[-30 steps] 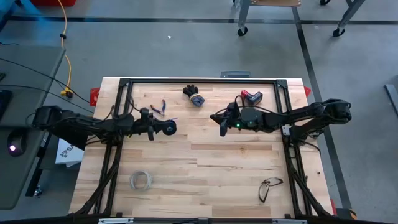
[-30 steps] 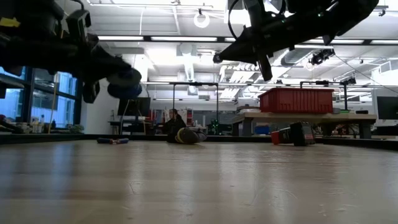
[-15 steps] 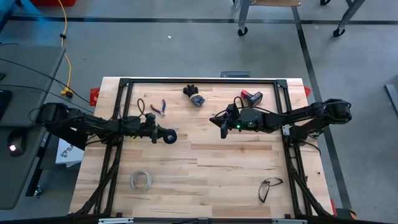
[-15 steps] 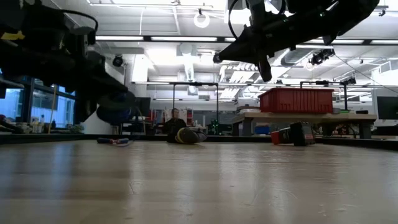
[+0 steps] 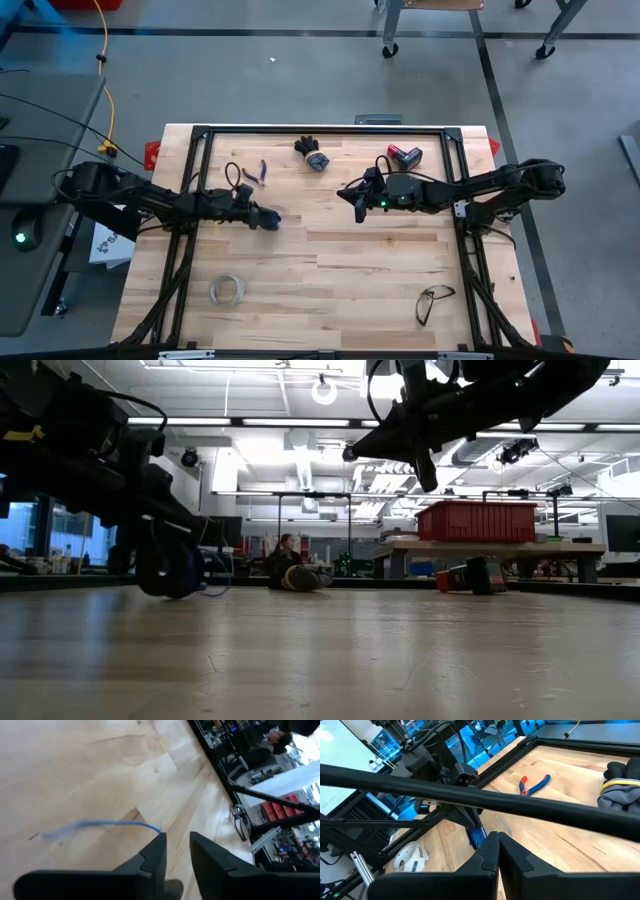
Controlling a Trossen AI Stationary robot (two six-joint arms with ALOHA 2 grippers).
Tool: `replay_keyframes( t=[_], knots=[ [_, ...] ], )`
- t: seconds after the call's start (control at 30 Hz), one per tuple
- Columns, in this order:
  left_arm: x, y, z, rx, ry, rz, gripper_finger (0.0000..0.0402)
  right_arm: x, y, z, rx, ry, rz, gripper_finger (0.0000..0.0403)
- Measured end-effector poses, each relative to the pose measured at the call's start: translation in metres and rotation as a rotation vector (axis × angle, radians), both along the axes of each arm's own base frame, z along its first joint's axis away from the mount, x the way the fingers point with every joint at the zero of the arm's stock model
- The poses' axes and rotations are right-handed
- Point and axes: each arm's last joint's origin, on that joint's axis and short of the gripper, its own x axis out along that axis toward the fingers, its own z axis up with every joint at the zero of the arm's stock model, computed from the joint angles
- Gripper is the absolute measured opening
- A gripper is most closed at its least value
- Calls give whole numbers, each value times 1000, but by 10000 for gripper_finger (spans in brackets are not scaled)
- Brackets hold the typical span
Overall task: Coil cords
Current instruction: Coil the blue wire onto the black spool, then return to Home Position
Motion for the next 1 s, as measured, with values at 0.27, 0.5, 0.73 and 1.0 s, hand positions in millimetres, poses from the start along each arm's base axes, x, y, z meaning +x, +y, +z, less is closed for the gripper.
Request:
replay_keyframes(
  t=[0.27, 0.5, 0.73, 1.0],
  knots=[
    [0, 6, 1, 6, -11, 61, 133, 0, -3, 0, 4, 0, 3, 0],
    [1, 14, 5, 6, -51, 83, 165, 0, -11, 0, 17, -4, 24, 0],
    [1, 22, 18, 40, -172, 101, 178, -3, -18, 7, -17, -27, 28, 0],
    [-5, 27, 35, 149, -275, 135, 179, -22, -23, 36, -112, -98, 65, 0]
  ],
)
